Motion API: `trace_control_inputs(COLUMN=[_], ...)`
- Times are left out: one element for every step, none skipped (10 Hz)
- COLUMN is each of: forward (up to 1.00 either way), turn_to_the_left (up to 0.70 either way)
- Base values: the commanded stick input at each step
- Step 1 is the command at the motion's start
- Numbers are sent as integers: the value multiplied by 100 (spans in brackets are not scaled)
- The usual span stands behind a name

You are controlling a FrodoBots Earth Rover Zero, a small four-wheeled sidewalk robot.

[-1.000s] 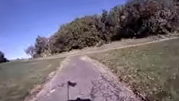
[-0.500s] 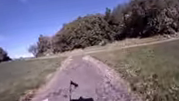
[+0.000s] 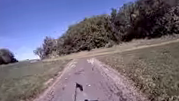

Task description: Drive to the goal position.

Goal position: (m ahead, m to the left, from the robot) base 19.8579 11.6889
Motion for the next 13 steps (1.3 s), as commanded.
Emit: trace_control_inputs(forward=[85, 85, 85, 85, 85, 85, 85, 85, 85, 85, 85, 85, 85], turn_to_the_left=[2, 2, 1, 7, 18, 31, 19, 2, 1, 0, 0, 0, 0])
